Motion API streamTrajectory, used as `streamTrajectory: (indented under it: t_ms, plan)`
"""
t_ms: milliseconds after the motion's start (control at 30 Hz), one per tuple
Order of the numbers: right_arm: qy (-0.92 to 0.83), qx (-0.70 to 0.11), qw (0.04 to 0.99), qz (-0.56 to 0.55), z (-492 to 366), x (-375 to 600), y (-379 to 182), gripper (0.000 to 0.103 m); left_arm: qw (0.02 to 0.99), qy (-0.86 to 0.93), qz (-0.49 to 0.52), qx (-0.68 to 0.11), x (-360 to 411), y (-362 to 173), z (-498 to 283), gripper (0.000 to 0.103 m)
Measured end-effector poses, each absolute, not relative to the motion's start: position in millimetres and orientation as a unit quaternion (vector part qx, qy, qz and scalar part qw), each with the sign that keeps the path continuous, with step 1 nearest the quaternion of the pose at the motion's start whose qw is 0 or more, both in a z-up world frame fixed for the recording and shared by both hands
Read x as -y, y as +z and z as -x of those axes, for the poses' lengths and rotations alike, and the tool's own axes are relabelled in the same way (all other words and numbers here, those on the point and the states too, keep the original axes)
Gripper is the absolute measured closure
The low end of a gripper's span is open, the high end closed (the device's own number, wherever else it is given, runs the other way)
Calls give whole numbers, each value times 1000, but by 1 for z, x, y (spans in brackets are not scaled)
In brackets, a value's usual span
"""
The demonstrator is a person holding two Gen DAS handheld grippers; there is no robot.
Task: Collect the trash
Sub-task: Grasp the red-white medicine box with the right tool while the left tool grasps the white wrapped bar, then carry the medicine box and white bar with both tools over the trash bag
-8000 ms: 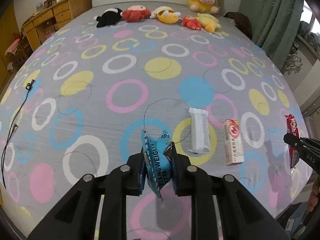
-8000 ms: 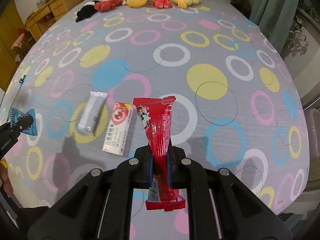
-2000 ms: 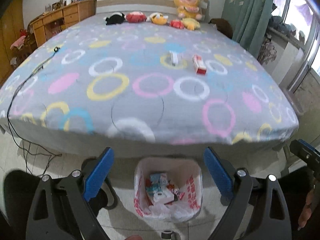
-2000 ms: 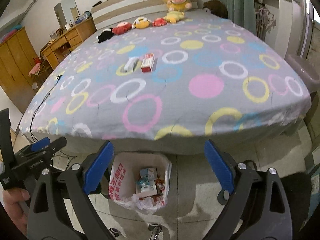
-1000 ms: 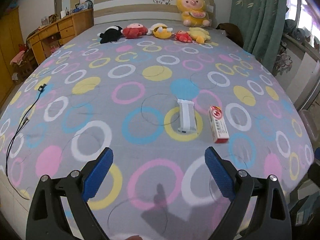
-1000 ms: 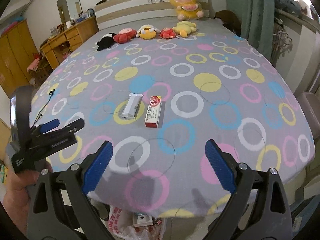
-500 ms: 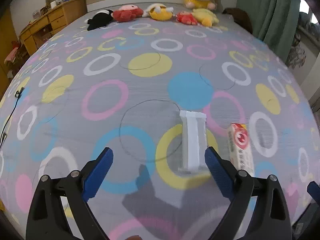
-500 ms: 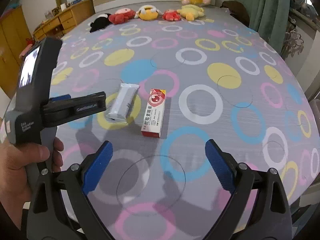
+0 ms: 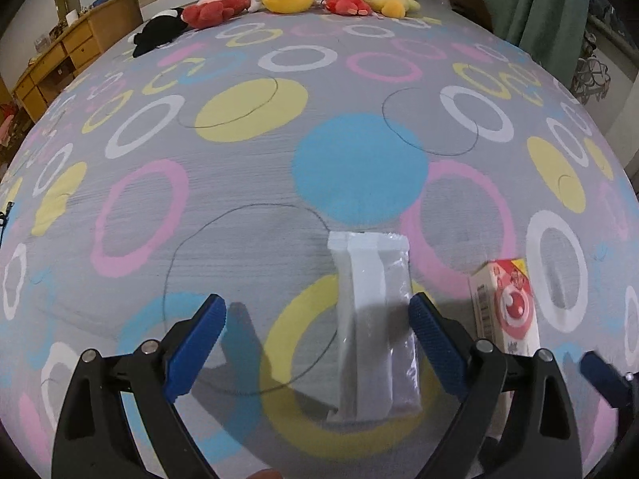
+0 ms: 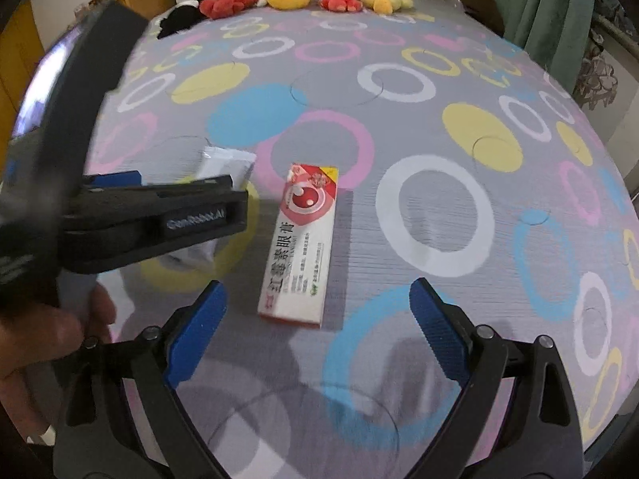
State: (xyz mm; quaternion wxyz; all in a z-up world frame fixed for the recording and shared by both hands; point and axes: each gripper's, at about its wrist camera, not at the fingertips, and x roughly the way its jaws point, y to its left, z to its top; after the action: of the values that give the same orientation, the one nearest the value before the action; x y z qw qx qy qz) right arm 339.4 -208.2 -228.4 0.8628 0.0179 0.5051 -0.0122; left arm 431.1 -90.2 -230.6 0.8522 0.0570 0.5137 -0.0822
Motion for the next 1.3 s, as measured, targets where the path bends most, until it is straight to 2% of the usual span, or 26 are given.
streamTrajectory:
  t_ms: [67, 133, 200, 267, 333, 367, 400, 433, 467, 500, 1000, 1300]
  plan:
    - [-13, -511, 859, -24, -345, 208, -237, 13, 850, -84, -56, -517, 92, -234, -433, 13]
    - [-20, -519, 854, -23, -349, 208, -246, 24, 847, -81, -76, -520, 97, -242, -432, 13]
    - [-24, -519, 854, -20, -351, 208, -251, 25, 854, -77, -93, -506, 101, -244, -428, 13]
    - [-23, -512, 859, -9, -351, 205, -252, 33, 857, -75, -82, -504, 99, -244, -428, 13]
    - [-24, -507, 862, -2, -351, 204, -252, 57, 858, -76, -85, -500, 100, -245, -427, 15]
    - [-25, -505, 863, 1, -351, 203, -251, 62, 859, -78, -90, -498, 101, -245, -428, 20]
    - [-24, -506, 862, 1, -351, 202, -251, 71, 860, -81, -93, -494, 103, -244, -426, 29]
    - [-25, -506, 862, 1, -351, 202, -251, 71, 862, -84, -94, -491, 104, -243, -425, 36]
    - [-26, -506, 862, 0, -351, 201, -251, 71, 863, -87, -97, -488, 106, -241, -423, 55]
    - [-27, -505, 863, 1, -351, 201, -251, 71, 864, -87, -98, -486, 107, -239, -422, 66]
    - [-29, -500, 865, -4, -351, 204, -251, 72, 865, -88, -93, -485, 105, -238, -418, 66]
    - [-13, -490, 871, -12, -329, 204, -224, 72, 865, -84, -80, -489, 88, -226, -394, 66]
